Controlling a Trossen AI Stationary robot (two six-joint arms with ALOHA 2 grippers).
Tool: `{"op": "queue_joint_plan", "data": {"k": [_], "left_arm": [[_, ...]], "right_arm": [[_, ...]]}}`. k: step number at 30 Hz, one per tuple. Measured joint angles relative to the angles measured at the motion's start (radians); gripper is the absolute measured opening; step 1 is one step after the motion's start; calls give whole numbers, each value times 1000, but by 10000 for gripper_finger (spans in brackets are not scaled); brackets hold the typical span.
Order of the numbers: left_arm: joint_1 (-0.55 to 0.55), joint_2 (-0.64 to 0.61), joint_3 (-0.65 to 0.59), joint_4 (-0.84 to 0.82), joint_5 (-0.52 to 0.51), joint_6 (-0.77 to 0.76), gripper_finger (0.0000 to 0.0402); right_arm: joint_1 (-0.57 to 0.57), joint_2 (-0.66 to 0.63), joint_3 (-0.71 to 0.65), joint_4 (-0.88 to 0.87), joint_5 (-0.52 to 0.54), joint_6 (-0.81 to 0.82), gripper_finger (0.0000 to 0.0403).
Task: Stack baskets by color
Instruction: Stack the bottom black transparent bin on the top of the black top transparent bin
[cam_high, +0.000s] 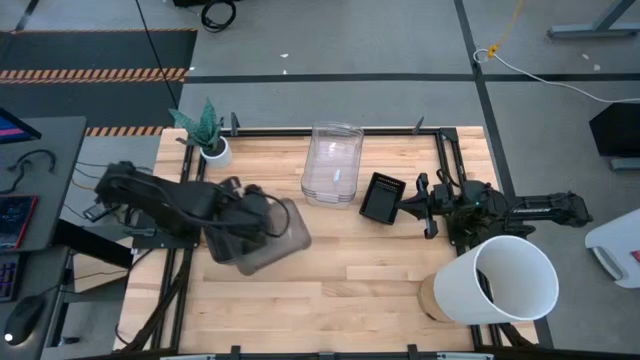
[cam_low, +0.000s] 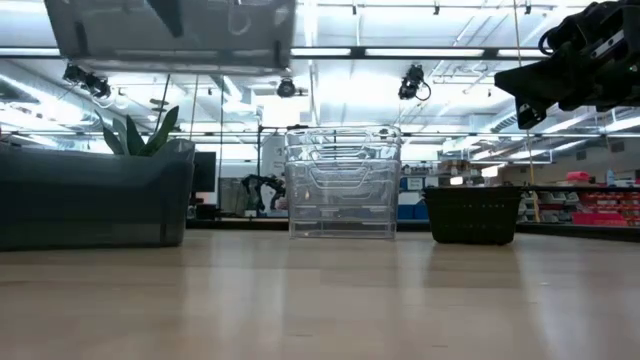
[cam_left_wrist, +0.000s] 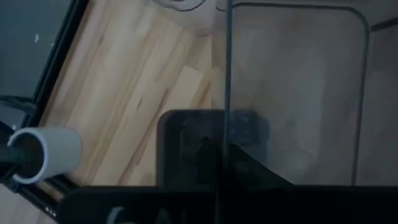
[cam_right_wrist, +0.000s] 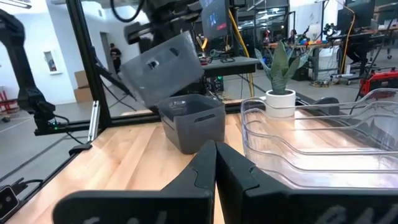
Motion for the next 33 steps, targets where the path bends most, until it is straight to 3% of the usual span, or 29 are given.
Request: {"op": "queue_joint_plan", "data": {"k": [13,19,29,33], "left_arm": [[29,-321,-331,-26,67,-57,5],[57,-434,-423,-23,97,-57,5],[101,-485,-565,53,111,20,5],[122,-485,-617,139,166,68,5]], "right_arm": [[0,0,0,9,0,0,12],[0,0,0,10,0,0,12],[0,0,0,9,0,0,12],[0,0,0,9,0,0,12]]}}
